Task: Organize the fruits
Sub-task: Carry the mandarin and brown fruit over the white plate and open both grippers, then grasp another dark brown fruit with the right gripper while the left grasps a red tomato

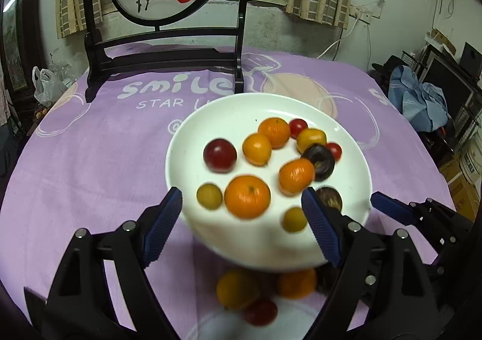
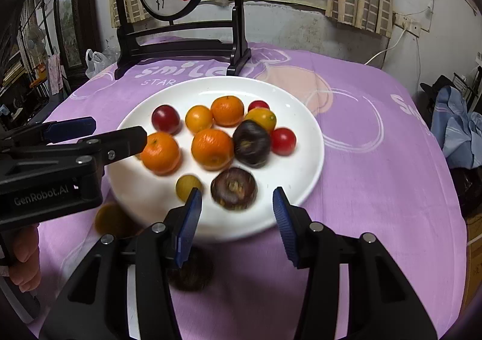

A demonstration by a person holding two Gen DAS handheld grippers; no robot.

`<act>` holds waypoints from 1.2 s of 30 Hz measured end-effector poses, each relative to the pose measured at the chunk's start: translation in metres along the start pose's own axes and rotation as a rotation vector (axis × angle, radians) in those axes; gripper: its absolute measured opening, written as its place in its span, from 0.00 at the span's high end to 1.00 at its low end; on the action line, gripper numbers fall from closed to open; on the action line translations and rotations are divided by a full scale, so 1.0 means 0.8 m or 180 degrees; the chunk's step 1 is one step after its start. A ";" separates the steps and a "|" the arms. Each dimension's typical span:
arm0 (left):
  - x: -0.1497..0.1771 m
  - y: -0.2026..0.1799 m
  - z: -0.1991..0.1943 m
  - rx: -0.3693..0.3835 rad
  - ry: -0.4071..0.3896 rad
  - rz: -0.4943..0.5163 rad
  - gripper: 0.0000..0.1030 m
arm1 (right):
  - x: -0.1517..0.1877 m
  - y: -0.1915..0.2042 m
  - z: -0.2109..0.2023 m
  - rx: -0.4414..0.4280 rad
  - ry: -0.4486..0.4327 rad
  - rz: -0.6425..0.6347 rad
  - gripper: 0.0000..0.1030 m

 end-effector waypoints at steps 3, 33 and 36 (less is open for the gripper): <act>0.012 -0.002 -0.013 0.0009 -0.0015 0.0030 0.18 | 0.014 0.002 -0.014 -0.0007 0.0000 0.0031 0.52; 0.130 0.020 -0.073 0.0021 -0.0041 0.0292 0.14 | 0.107 0.025 -0.036 -0.0065 0.0327 -0.0051 0.52; 0.132 0.026 -0.069 0.0073 -0.0005 0.0252 0.14 | 0.101 0.034 -0.021 -0.0044 0.0382 -0.0141 0.52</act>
Point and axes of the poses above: each gripper's, at about its wrist camera, not at the fingertips, and z roughly the way its jaws point, y to its left, x to its underside, the point moved 4 cm from there along z, roughly the way its jaws point, and after that the axes turned 1 degree about x, right-handed, at the moved point
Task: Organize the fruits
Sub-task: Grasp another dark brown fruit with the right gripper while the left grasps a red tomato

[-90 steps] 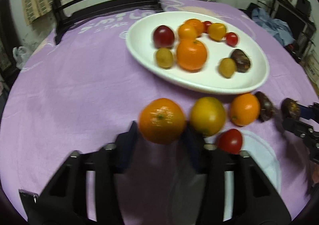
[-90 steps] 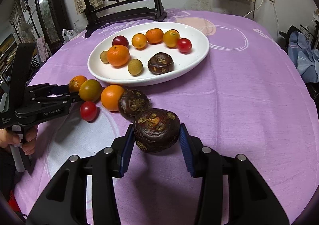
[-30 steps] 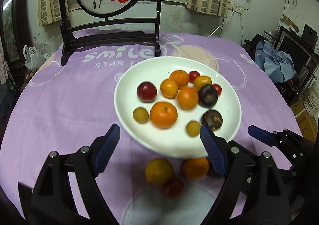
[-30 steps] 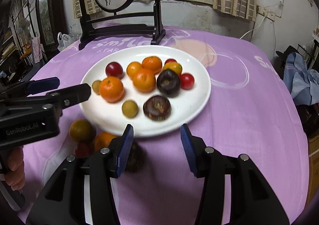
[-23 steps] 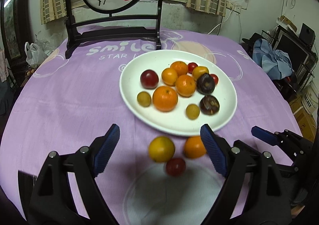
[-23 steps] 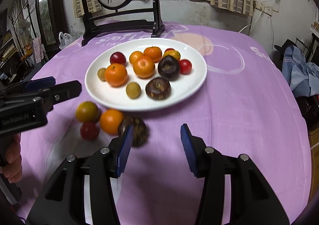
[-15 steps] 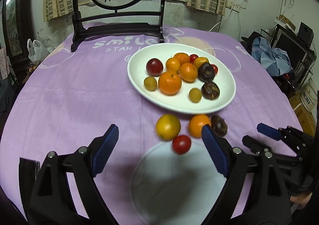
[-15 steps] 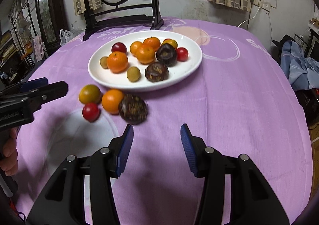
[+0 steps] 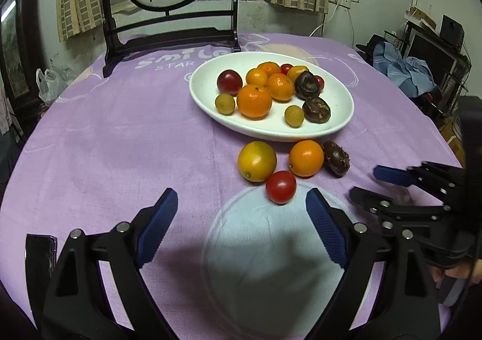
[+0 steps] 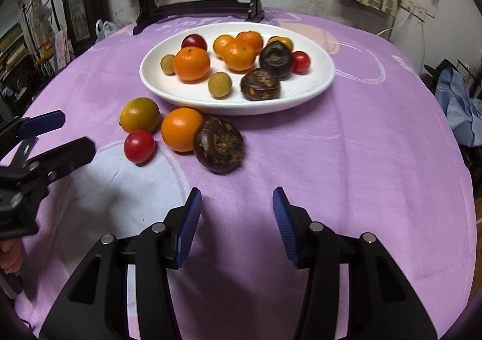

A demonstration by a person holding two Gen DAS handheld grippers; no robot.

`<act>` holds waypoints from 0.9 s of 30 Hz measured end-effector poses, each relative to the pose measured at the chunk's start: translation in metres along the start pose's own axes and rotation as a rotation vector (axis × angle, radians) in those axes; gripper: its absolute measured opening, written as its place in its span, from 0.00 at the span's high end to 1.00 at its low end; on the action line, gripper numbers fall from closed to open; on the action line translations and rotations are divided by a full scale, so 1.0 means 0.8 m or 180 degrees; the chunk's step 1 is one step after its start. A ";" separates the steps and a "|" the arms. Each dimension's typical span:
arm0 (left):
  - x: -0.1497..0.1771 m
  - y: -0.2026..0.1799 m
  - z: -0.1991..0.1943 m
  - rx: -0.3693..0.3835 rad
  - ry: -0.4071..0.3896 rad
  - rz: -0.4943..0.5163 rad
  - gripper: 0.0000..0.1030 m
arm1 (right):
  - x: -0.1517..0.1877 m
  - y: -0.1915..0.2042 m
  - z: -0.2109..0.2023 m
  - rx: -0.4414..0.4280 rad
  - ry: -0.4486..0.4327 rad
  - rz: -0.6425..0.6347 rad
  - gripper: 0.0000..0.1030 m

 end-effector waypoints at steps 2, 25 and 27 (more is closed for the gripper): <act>0.002 0.004 0.003 0.0008 0.0039 -0.0024 0.14 | -0.007 0.005 0.010 0.0022 0.0028 -0.0056 0.52; 0.012 -0.006 0.033 0.0158 0.0309 -0.0087 0.14 | -0.019 -0.006 0.016 -0.0198 0.0040 0.0095 0.75; 0.012 -0.007 0.033 0.0163 0.0307 -0.0091 0.14 | -0.022 -0.004 0.018 -0.0153 0.0041 0.0054 0.72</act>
Point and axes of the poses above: each gripper's, at about its wrist camera, not at the fingertips, and z roughly the way its jaws point, y to its left, x to its underside, the point moved 4 cm from there along z, roughly the way its jaws point, and after that the axes turned 1 degree about x, right-handed, at the moved point
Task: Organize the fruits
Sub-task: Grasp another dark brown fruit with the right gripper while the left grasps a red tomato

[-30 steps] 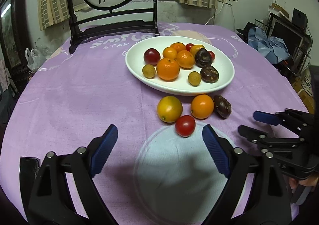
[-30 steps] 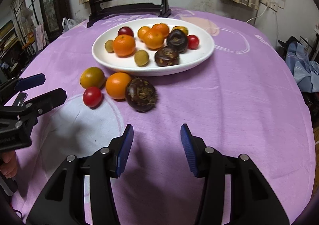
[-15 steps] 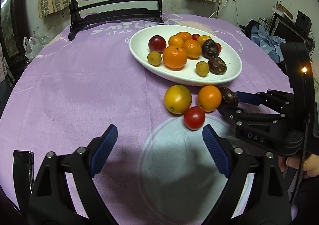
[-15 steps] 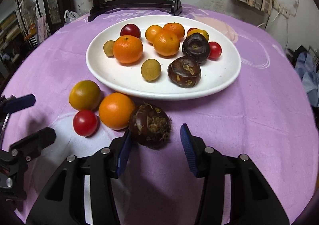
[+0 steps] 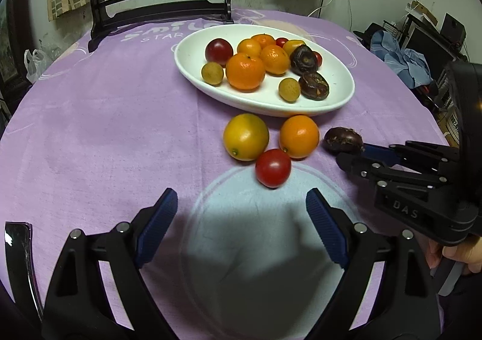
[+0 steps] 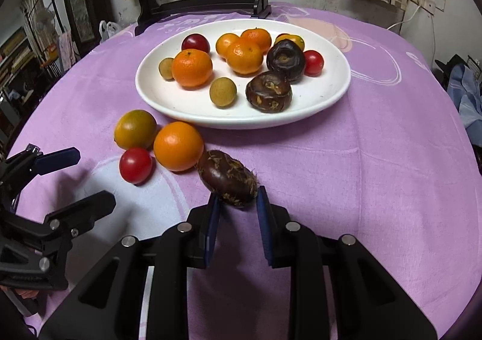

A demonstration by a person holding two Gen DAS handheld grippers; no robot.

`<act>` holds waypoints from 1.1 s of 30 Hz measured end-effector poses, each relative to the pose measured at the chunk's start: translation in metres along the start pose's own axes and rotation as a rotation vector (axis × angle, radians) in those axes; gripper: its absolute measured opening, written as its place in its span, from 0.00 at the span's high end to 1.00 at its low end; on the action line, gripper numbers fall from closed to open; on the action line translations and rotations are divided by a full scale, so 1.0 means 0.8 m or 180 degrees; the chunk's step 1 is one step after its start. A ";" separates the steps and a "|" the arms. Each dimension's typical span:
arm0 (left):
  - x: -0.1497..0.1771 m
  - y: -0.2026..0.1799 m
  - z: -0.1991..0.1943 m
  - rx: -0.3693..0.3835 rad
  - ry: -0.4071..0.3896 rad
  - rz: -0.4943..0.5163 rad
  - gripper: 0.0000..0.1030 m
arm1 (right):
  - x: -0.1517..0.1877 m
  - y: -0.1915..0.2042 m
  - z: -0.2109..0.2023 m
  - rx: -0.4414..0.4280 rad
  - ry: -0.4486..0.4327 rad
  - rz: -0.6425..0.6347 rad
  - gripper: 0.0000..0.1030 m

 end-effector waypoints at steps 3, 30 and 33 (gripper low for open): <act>0.000 0.001 0.001 -0.0013 -0.0013 -0.0009 0.14 | -0.007 0.003 0.004 0.0081 -0.0014 -0.0083 0.70; -0.006 -0.030 0.034 0.0031 0.0279 0.0054 0.34 | 0.026 -0.022 -0.051 -0.0225 -0.0250 0.0213 0.75; -0.010 -0.033 0.039 -0.0033 0.0259 0.0086 0.38 | 0.027 -0.023 -0.054 -0.0276 -0.0279 0.0231 0.75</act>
Point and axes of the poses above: each gripper's, at about its wrist camera, not at the fingertips, and z roughly the way its jaws point, y to its left, x to its underside, the point moved 4 cm from there along z, roughly the way its jaws point, and after that the axes turned 1 degree about x, right-handed, at the moved point
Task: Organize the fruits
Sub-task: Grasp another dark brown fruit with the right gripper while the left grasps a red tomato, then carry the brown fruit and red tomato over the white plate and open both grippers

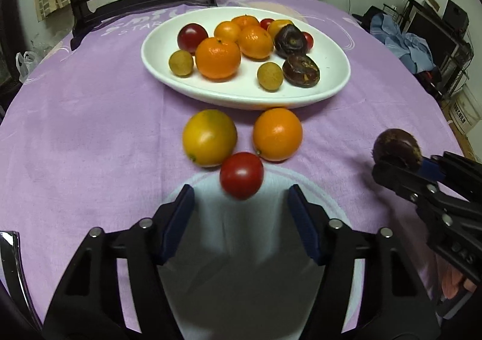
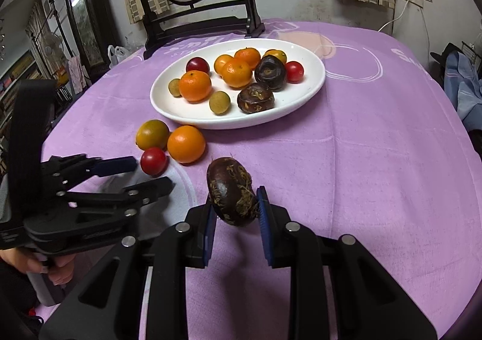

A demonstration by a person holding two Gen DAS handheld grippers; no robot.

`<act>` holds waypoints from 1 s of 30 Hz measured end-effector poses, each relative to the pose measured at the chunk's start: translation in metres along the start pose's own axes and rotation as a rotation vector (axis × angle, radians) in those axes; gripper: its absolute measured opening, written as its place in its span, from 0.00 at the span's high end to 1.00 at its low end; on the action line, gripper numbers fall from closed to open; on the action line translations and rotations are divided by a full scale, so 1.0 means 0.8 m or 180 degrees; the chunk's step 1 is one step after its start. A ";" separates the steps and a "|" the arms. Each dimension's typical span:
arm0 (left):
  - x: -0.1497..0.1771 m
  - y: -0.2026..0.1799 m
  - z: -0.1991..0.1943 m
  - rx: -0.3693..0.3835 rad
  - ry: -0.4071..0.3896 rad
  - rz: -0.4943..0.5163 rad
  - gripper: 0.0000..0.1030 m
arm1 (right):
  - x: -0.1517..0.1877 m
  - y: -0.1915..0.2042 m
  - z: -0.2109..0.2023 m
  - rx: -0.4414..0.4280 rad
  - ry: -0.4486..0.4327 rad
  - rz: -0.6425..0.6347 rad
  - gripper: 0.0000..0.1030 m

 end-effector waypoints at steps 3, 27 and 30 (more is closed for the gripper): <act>-0.008 0.000 0.004 -0.0020 0.0005 -0.0031 0.50 | 0.001 0.004 -0.001 -0.0051 -0.0008 -0.0017 0.75; -0.052 -0.005 -0.093 -0.0006 -0.0494 0.0320 0.73 | -0.054 0.029 -0.026 0.0118 -0.0225 -0.0368 0.75; -0.080 0.002 -0.090 -0.0042 -0.0577 0.0249 0.73 | -0.082 0.031 -0.015 0.0190 -0.0278 -0.0427 0.75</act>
Point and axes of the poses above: each gripper's, at about its wrist camera, not at the fingertips, and z roughly the way its jaws point, y to its left, x to its underside, the point moved 4 cm from there along z, roughly the way its jaws point, and after that the axes turned 1 degree about x, right-handed, at the moved point
